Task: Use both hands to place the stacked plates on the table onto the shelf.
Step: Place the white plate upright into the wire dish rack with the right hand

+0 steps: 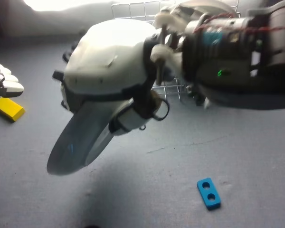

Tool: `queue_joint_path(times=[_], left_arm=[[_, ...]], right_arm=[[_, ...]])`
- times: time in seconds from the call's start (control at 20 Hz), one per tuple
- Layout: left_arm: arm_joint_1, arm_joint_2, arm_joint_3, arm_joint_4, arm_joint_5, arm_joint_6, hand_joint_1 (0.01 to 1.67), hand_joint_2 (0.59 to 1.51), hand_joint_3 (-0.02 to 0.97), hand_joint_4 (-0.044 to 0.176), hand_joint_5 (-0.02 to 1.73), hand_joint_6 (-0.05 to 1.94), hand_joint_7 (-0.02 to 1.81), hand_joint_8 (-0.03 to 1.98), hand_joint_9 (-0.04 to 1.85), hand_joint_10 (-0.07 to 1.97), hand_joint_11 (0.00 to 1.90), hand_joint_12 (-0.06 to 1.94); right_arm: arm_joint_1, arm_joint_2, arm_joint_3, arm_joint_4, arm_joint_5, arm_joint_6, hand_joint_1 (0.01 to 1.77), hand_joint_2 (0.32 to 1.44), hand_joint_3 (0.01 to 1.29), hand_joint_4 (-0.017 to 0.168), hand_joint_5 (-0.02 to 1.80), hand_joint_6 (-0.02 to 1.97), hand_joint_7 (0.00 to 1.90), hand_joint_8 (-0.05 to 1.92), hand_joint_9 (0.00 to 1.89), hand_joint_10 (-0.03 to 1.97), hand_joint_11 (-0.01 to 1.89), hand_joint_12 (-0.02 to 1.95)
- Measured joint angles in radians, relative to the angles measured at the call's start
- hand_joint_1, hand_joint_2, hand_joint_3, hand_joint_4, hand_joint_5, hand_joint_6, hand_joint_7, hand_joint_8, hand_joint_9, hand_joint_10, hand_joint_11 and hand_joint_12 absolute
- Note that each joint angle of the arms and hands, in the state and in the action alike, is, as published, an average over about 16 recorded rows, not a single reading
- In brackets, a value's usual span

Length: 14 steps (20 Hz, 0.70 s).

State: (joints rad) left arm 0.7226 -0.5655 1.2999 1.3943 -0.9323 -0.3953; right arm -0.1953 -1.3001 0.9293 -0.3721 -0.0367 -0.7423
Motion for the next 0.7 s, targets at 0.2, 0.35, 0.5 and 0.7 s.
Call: queue_joint_path(times=[0.2,0.35,0.5,0.7], left_arm=[[-0.034,0.007,-0.006,0.054,-0.024,-0.014,0.01,1.025,0.020,0.005,0.02,0.00,0.02,0.00,0.02,-0.06,0.02,0.01],[-0.056,0.010,-0.012,0.096,-0.036,-0.022,0.01,1.025,0.020,0.005,0.02,0.00,0.02,0.00,0.02,-0.06,0.02,0.01],[-0.067,0.012,-0.018,0.130,-0.044,-0.028,0.01,1.025,0.020,0.006,0.02,0.00,0.02,0.00,0.02,-0.06,0.02,0.01],[-0.072,0.014,-0.028,0.158,-0.049,-0.031,0.01,1.028,0.020,0.006,0.02,0.00,0.02,0.00,0.02,-0.06,0.02,0.01]], right_arm=[[0.053,0.066,-0.043,0.083,-0.022,-0.001,1.26,0.95,0.01,0.003,1.05,0.78,1.19,0.64,1.35,0.04,0.87,1.02],[0.090,0.115,-0.065,0.154,-0.035,0.000,1.26,0.95,0.01,0.007,1.05,0.79,1.19,0.63,1.35,0.03,0.86,1.01],[0.120,0.162,-0.081,0.226,-0.045,0.001,1.26,0.95,0.01,0.010,1.04,0.79,1.19,0.63,1.35,0.03,0.85,1.00],[0.144,0.215,-0.084,0.316,-0.046,0.003,1.26,0.95,0.01,0.013,1.04,0.80,1.19,0.64,1.35,0.02,0.85,1.00]])
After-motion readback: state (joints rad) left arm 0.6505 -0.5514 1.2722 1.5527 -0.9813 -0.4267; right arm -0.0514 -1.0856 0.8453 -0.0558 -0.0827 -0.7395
